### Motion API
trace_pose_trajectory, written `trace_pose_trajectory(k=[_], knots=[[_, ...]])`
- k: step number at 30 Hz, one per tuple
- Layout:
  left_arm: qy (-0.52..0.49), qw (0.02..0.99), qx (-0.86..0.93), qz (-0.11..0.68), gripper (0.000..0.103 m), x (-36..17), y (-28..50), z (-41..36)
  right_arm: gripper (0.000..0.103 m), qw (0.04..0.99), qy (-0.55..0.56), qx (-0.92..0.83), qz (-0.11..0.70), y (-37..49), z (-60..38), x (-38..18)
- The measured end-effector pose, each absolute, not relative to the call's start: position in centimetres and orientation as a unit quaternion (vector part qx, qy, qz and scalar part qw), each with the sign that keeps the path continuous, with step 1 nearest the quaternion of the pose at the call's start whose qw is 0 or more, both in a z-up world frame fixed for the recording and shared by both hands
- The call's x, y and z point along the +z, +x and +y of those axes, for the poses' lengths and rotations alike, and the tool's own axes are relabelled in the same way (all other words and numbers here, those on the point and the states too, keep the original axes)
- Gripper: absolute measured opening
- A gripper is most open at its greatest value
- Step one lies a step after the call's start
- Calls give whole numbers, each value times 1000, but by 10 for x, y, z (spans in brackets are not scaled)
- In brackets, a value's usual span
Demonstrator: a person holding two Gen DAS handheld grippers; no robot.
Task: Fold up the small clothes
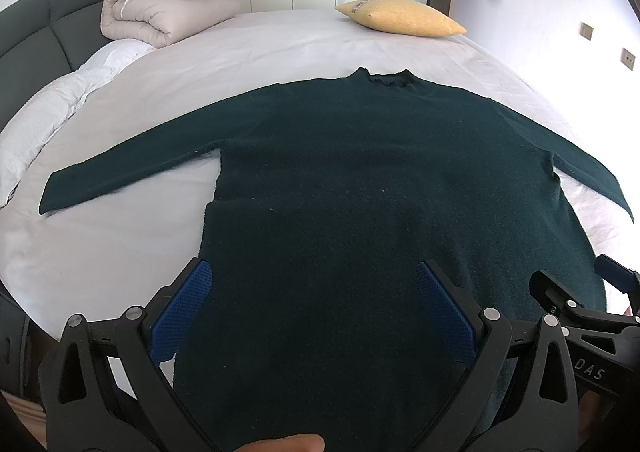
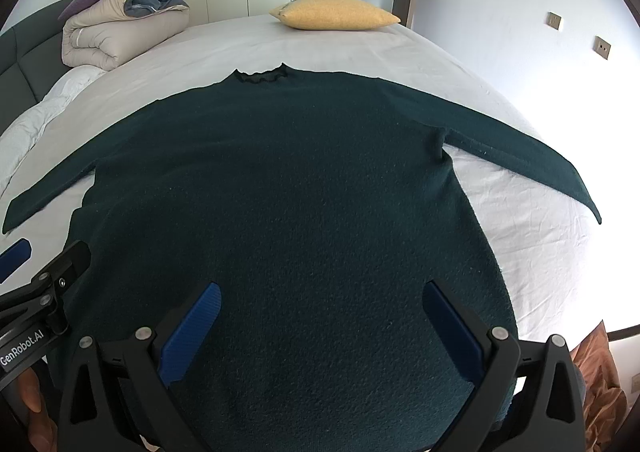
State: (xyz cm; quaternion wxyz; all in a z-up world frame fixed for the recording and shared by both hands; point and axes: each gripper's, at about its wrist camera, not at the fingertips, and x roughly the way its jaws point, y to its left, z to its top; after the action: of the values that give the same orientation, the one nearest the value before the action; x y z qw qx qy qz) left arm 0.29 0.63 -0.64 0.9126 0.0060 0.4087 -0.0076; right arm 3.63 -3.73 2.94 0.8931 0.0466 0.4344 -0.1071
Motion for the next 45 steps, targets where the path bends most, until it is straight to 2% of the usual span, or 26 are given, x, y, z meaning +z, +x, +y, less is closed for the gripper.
trace_pose_trajectory(k=[45], knots=[[4,912,-8,411,103,-9,2,7,103,891,52,-108,438,33,-37,23]])
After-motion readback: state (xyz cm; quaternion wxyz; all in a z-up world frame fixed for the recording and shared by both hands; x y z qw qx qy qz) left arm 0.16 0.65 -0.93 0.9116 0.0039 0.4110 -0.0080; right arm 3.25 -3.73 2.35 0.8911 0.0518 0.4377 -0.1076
